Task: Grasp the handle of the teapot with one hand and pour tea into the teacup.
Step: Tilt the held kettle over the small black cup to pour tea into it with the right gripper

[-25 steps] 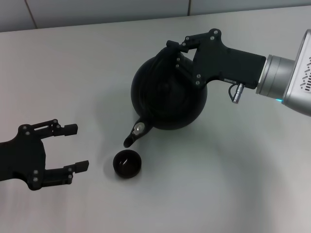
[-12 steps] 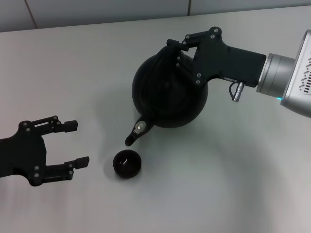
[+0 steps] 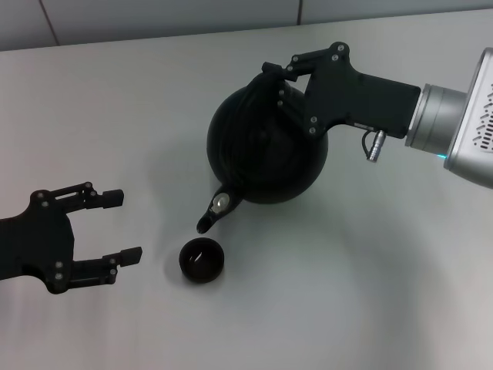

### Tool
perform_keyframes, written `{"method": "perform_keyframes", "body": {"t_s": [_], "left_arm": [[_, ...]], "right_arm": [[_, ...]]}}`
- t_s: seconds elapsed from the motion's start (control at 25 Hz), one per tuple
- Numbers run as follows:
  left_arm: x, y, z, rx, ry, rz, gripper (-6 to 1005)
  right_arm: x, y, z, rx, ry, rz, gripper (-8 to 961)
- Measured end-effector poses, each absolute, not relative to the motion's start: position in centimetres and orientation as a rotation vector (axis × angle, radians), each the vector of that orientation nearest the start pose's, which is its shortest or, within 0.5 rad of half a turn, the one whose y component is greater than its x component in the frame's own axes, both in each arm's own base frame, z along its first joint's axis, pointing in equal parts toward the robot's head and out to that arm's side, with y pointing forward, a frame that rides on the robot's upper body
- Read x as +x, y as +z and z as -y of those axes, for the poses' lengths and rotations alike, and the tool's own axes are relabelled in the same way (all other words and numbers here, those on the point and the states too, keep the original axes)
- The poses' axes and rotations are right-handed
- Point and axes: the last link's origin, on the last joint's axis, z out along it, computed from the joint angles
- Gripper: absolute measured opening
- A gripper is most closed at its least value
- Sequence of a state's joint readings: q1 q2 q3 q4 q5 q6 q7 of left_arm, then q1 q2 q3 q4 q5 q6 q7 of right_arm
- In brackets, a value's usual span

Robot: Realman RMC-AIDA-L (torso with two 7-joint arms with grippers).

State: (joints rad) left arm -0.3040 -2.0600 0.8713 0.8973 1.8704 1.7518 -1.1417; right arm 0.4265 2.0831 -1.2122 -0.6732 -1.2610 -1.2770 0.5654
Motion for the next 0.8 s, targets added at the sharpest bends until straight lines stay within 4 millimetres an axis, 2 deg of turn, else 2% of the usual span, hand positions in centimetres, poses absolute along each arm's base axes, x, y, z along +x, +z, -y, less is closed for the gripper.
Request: {"method": "perform_keyframes", "body": {"t_s": [0.8], "left_arm": [[-27.42, 2.58, -27.16, -2.834, -0.664, 0.144, 782]], "right_arm": [[21.25, -1.75, -34.62, -2.374, 0.694, 0.404, 104]]}}
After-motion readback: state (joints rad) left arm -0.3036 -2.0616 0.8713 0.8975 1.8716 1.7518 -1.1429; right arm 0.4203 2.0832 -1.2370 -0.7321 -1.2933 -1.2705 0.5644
